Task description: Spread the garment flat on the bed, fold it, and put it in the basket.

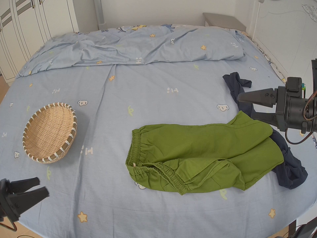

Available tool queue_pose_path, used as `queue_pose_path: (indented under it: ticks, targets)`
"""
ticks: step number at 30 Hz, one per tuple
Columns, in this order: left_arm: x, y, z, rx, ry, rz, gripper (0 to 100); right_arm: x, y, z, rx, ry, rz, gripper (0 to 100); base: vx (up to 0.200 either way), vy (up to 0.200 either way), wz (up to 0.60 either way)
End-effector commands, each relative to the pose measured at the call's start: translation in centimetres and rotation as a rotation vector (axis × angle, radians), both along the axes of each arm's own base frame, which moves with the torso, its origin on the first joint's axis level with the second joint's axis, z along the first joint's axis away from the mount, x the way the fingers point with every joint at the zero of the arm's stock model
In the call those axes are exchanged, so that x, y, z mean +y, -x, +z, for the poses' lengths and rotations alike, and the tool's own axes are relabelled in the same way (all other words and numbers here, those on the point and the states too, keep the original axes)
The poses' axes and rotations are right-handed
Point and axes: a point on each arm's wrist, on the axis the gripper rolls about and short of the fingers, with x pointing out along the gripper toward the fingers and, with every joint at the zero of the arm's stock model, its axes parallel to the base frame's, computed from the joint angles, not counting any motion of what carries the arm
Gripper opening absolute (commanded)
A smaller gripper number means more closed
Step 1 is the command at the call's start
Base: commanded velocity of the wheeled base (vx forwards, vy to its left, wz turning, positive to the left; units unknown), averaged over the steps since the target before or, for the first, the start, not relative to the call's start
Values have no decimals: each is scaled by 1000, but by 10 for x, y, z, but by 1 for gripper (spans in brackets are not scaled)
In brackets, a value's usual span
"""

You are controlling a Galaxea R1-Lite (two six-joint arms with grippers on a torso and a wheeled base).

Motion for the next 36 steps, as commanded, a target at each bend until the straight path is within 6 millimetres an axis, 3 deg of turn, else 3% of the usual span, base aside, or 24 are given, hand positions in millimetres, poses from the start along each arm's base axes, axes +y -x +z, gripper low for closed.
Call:
queue_pose_path:
  ticks: [1, 4, 9, 15, 22, 36]
  targets:
    - [-99, -129, -38, 577, 119, -349, 100, -16, 20, -35, -67, 120, -15, 100, 0, 0, 0]
    - [-126, -149, -67, 647, 124, -373, 100, -19, 19, -39, -77, 152, -30, 100, 0, 0, 0]
    - [-158, -160, -96, 722, 146, -405, 100, -21, 17, -40, -71, 152, -44, 100, 0, 0, 0]
    - [-179, -179, -129, 739, 186, -380, 100, -24, 15, -40, -73, 154, -57, 100, 0, 0, 0]
    - [-190, -186, -126, 757, 252, -365, 100, -25, 14, -40, -71, 154, -66, 100, 0, 0, 0]
    - [-189, -193, -118, 697, 276, -291, 100, -26, 10, -43, -77, 151, -78, 100, 0, 0, 0]
